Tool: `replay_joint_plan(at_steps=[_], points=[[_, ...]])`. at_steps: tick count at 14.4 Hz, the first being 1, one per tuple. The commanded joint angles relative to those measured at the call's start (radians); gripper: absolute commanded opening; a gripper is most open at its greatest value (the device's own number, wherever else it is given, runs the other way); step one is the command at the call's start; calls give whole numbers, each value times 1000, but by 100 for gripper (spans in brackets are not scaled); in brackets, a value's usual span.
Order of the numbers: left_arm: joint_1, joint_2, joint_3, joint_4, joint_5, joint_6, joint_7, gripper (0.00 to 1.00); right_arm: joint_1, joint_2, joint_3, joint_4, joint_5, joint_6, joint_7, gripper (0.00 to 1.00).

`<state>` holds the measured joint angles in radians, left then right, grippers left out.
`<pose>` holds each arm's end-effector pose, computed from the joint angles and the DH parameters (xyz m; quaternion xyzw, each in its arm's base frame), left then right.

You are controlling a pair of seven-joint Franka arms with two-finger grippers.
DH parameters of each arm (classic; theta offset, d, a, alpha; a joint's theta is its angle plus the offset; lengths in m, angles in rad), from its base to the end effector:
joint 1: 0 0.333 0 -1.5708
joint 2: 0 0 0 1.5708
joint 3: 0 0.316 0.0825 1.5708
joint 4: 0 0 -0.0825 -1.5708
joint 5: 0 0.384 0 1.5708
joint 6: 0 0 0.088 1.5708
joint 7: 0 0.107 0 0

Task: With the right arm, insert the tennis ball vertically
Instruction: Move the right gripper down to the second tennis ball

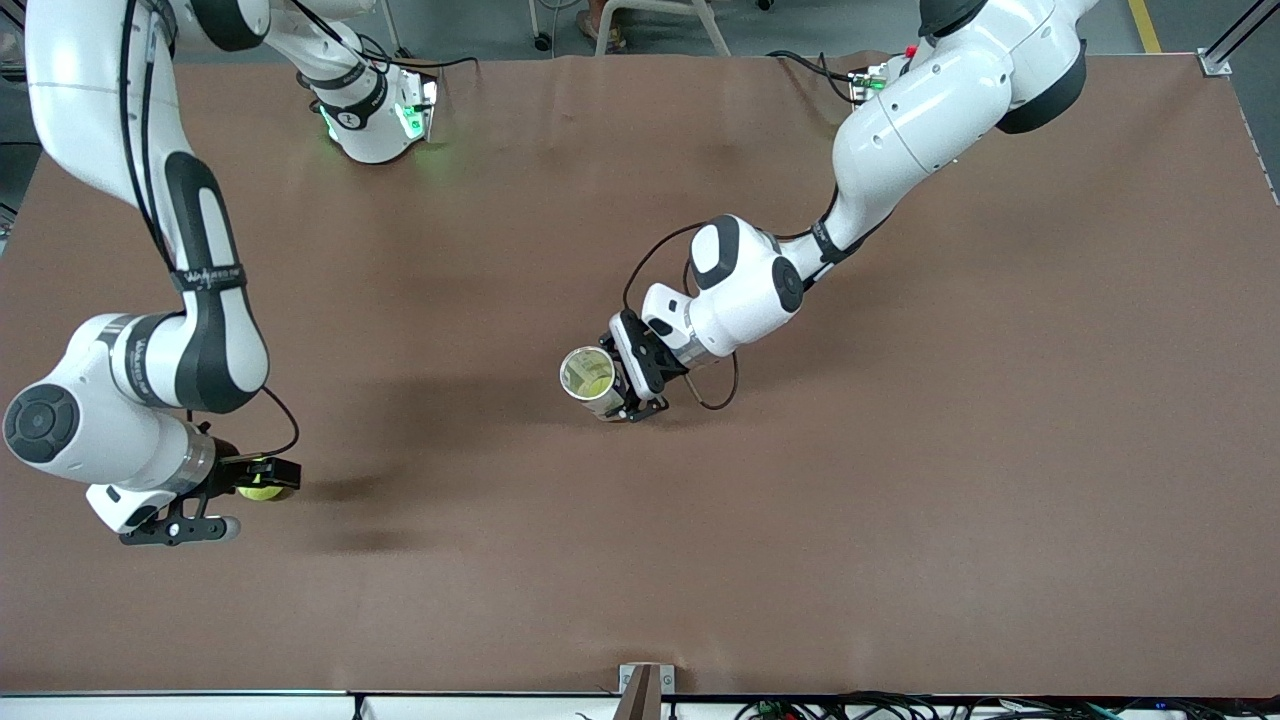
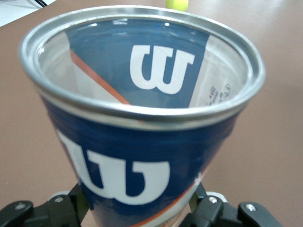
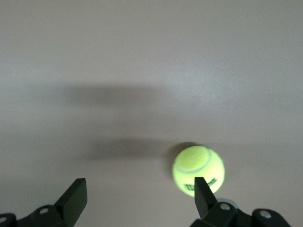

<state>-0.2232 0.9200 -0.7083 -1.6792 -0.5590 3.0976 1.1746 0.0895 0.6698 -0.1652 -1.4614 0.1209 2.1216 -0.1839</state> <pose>0.5261 -0.4792 0.2043 0.7700 -0.4938 0.2927 0.2784 0.7169 -0.0277 0.2922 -0.9992 -0.0400 -0.0002 0.0003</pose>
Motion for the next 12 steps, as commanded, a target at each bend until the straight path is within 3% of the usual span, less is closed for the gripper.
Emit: replay_joint_plan(at_steps=[1,4,6,12], points=[[-1,8,-7,-7,-27,9,13,83,-11,28,15,26,-21,-5,-25,100],[-1,6,-7,-17,-27,9,13,83,-37,50,15,23,-24,14,-26,100],[-1,5,-7,-27,-27,9,13,83,-53,56,16,23,-72,49,-37,100],[-1,5,-7,-36,-25,7,14,83,-111,93,26,20,-56,57,-49,100]])
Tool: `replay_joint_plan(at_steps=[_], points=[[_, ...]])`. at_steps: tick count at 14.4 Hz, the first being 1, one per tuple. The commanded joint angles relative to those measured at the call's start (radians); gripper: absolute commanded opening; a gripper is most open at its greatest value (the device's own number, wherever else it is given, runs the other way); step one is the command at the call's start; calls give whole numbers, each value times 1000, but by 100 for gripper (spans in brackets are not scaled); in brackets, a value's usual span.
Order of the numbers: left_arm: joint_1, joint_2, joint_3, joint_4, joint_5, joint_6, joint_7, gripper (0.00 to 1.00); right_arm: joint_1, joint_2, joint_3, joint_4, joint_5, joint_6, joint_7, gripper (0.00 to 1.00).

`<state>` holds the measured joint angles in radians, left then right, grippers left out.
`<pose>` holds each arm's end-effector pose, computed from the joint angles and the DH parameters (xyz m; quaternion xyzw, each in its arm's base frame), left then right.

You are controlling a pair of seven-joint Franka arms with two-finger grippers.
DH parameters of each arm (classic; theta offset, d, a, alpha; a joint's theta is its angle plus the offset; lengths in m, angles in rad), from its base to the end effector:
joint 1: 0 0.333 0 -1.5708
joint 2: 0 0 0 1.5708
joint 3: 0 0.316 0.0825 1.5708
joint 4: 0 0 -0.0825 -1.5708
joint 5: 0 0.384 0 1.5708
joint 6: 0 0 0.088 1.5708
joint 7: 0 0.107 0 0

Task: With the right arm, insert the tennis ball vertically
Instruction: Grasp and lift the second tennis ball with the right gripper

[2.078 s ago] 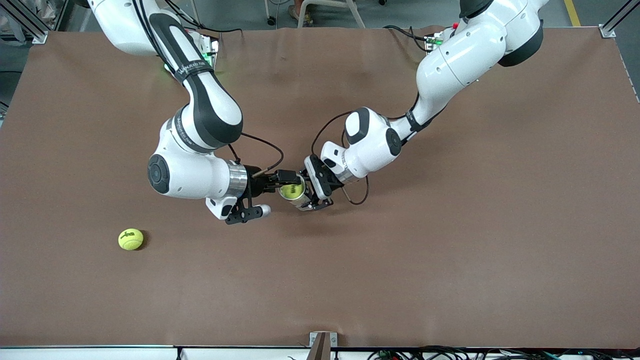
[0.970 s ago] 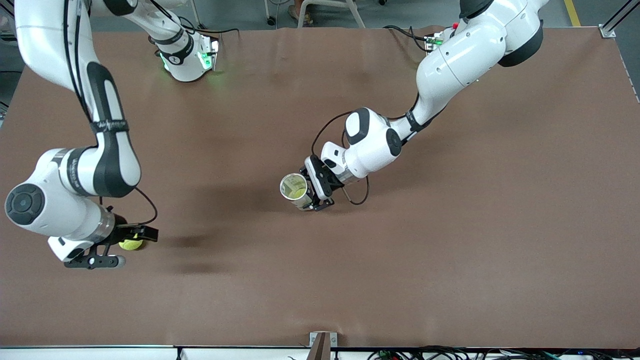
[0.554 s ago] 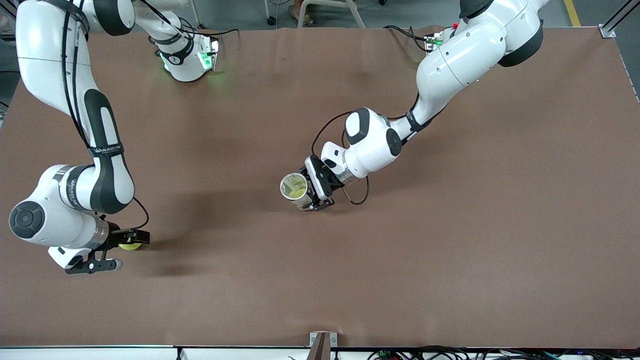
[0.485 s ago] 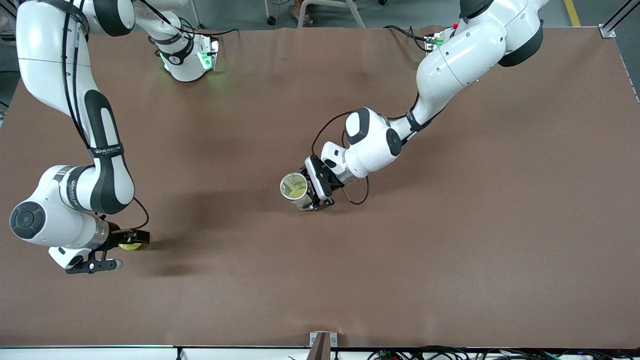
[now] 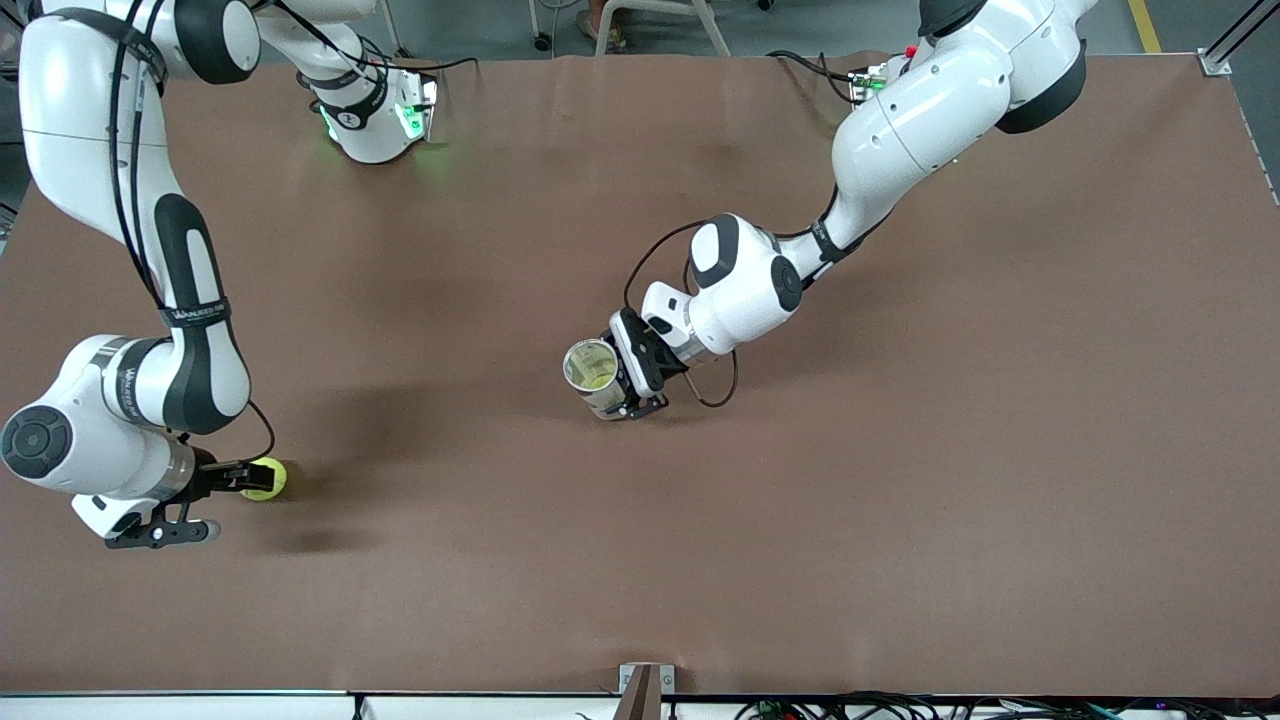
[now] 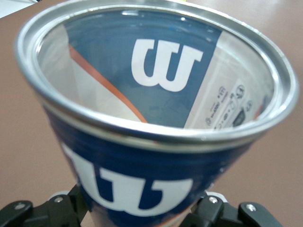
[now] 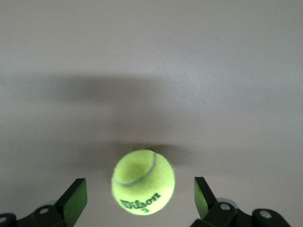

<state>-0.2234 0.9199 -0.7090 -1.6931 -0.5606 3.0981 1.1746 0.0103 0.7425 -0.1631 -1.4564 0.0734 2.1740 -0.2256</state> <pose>0.5208 -0.4792 0.1994 0.7708 -0.4958 0.2864 0.2792 0.7145 -0.0859 0.2471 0.9990 0.0360 -0.0120 0.0233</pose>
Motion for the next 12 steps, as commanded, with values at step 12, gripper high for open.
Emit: replay_joint_plan(at_steps=[12], points=[[3,2,-6,-33,-24,8,16,83,-23,51,24,13,26,4,-8,100]])
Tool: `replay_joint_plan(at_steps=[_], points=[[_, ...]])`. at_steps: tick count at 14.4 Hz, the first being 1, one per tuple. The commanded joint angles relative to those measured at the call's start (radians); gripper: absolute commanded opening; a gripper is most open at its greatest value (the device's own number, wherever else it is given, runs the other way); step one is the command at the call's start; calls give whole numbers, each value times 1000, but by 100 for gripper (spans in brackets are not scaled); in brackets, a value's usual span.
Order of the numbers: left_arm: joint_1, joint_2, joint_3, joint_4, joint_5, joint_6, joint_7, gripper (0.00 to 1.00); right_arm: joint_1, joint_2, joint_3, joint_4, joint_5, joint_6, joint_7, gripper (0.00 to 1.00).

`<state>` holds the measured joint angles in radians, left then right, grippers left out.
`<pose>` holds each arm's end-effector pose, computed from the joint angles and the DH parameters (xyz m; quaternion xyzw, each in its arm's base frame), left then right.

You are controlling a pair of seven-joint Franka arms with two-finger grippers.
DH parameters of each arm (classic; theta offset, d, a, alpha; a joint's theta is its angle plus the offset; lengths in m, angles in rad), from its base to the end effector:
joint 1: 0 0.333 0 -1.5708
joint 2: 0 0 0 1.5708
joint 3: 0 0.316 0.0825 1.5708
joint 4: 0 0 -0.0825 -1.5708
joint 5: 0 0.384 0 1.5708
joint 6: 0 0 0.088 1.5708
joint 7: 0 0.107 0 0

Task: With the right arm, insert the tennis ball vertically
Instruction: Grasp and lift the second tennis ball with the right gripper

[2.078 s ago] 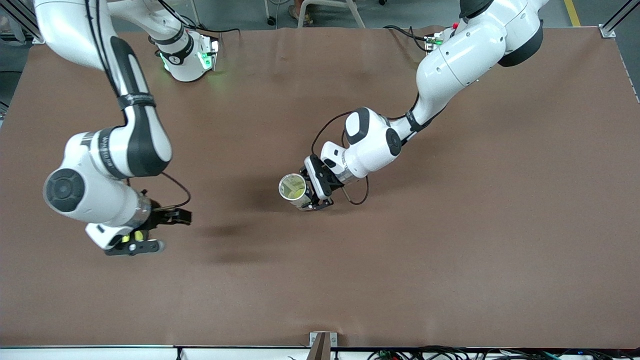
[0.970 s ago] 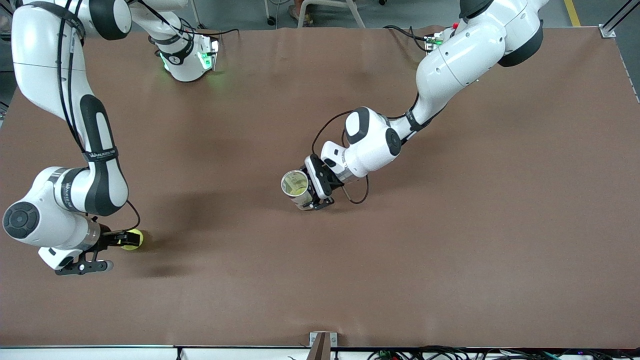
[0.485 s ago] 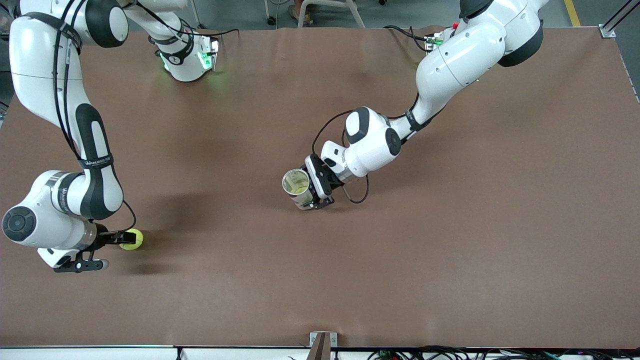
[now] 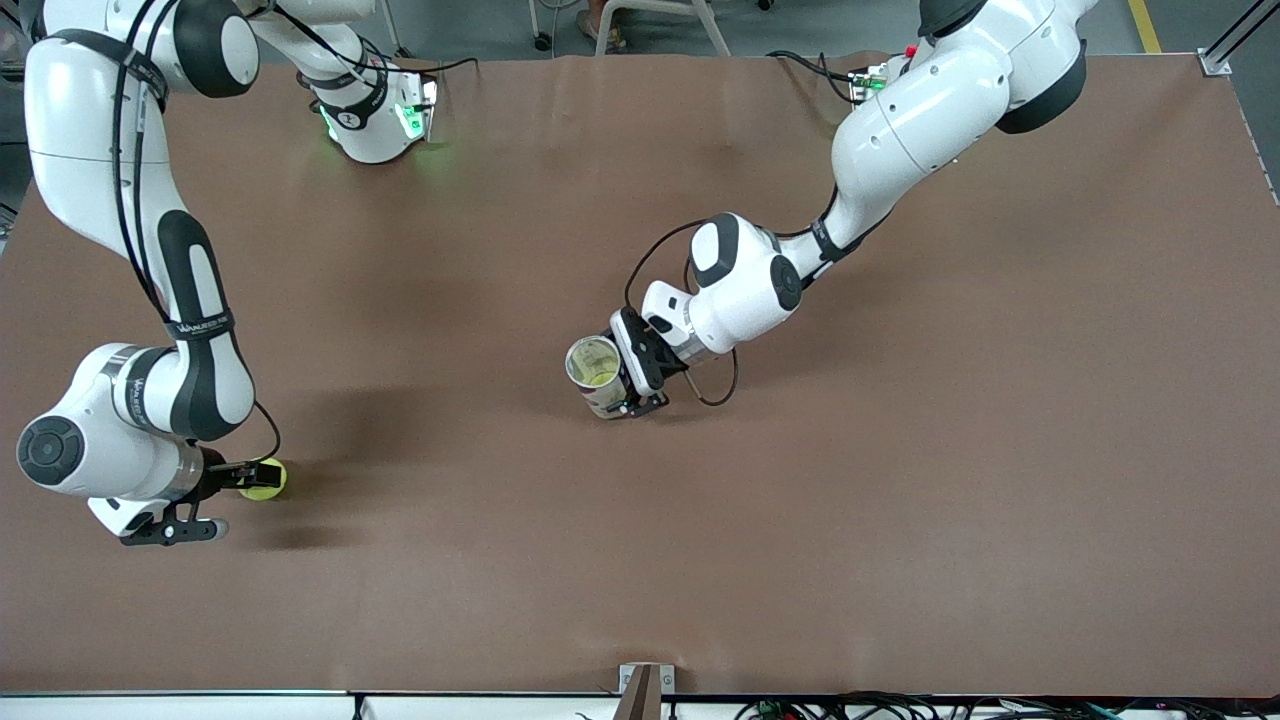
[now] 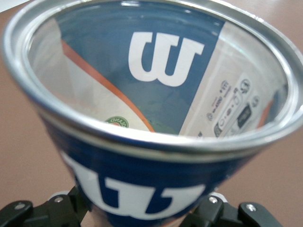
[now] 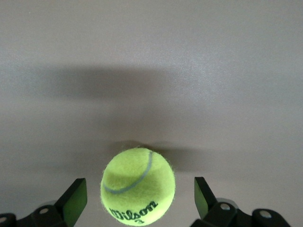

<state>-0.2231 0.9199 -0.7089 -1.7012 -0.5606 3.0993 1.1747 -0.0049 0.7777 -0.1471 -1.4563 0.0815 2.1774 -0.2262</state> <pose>0.5181 -0.4788 0.1965 0.7713 -0.4970 0.2831 0.2790 0.7111 -0.0871 0.2213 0.9990 0.0327 -0.0271 0.0143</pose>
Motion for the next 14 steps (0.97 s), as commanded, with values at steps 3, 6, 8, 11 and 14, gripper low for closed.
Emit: replay_joint_plan(at_steps=[3,6,8,11,14], points=[[2,2,-6,-25,-24,7,16,83,-6,31,8,10,17,-1,-5,100],[2,2,-6,-25,-24,7,17,83,-6,32,8,10,18,-1,-5,94],[2,0,-6,-25,-24,7,17,83,-6,32,8,10,18,-1,-5,70],[2,2,-6,-25,-24,5,16,83,-4,32,8,10,17,-4,-4,42],[5,4,-6,-25,-24,5,16,83,2,25,11,13,18,-16,2,30]])
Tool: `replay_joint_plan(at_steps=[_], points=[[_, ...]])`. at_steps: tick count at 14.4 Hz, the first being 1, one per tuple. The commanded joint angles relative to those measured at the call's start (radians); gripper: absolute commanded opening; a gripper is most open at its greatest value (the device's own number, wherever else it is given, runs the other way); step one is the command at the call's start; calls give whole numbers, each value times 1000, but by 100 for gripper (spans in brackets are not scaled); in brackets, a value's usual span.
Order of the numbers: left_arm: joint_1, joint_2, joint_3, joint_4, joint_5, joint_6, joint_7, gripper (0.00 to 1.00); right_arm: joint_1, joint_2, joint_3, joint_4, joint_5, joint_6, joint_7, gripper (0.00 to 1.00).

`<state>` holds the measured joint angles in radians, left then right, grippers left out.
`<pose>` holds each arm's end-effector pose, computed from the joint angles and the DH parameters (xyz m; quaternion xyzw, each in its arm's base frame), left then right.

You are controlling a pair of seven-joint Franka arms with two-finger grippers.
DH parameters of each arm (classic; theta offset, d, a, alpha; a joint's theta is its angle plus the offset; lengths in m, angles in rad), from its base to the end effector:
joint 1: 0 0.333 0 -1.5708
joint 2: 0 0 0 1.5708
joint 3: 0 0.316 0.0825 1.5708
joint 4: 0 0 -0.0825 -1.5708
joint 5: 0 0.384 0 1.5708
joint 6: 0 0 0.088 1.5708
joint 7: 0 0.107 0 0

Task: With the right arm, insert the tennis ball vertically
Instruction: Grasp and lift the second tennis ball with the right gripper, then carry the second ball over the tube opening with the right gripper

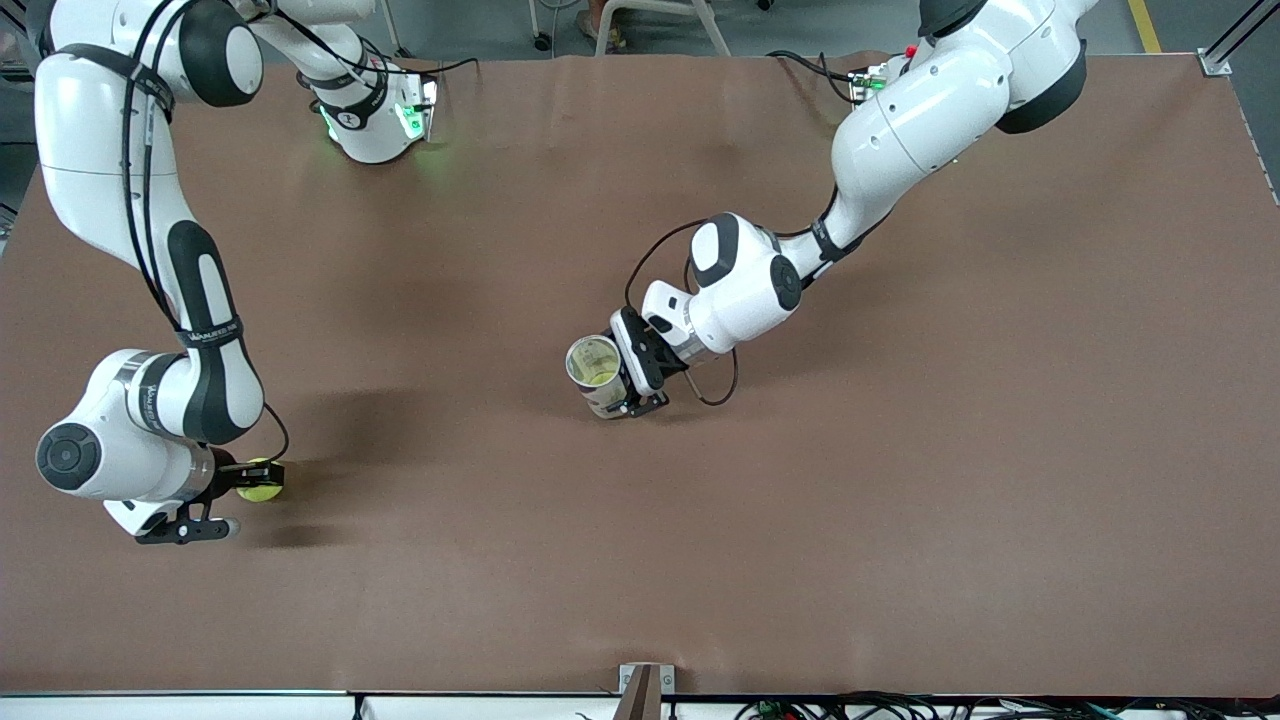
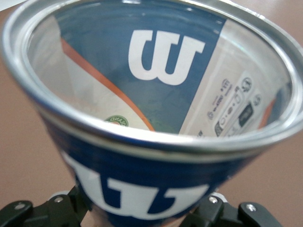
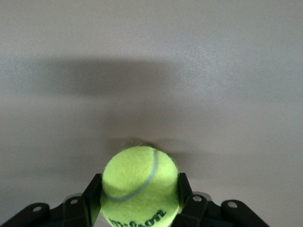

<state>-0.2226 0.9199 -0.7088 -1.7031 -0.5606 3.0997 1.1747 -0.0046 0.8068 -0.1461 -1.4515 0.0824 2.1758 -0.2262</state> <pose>0.5177 -0.4784 0.1958 0.7716 -0.4971 0.2825 0.2788 0.7089 -0.0862 0.2025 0.9986 0.0333 -0.0399 0.0132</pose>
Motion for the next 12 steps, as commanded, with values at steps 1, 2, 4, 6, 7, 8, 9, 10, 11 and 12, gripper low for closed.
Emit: replay_joint_plan(at_steps=[1,2,4,6,7,8,9,10,11,12], points=[[5,4,-6,-23,-24,5,16,83,8,-12,25,11,17,-19,2,29],[5,4,-6,-23,-24,5,16,83,9,-27,31,13,17,-37,1,27],[5,4,-6,-23,-24,7,16,83,9,-72,78,25,17,-127,2,23],[5,4,-6,-23,-24,5,16,83,15,-148,135,49,19,-248,30,16],[5,4,-6,-23,-24,5,16,83,14,-194,175,49,22,-322,98,15],[5,4,-6,-23,-24,5,16,83,14,-231,227,52,60,-386,185,15],[6,4,-6,-23,-24,5,16,83,14,-262,268,55,123,-425,288,15],[6,4,-6,-23,-24,5,16,83,17,-290,304,56,188,-442,411,15],[6,4,-6,-23,-24,5,16,83,21,-300,345,56,229,-448,503,15],[6,4,-6,-23,-24,5,16,83,23,-307,391,56,246,-453,574,15]])
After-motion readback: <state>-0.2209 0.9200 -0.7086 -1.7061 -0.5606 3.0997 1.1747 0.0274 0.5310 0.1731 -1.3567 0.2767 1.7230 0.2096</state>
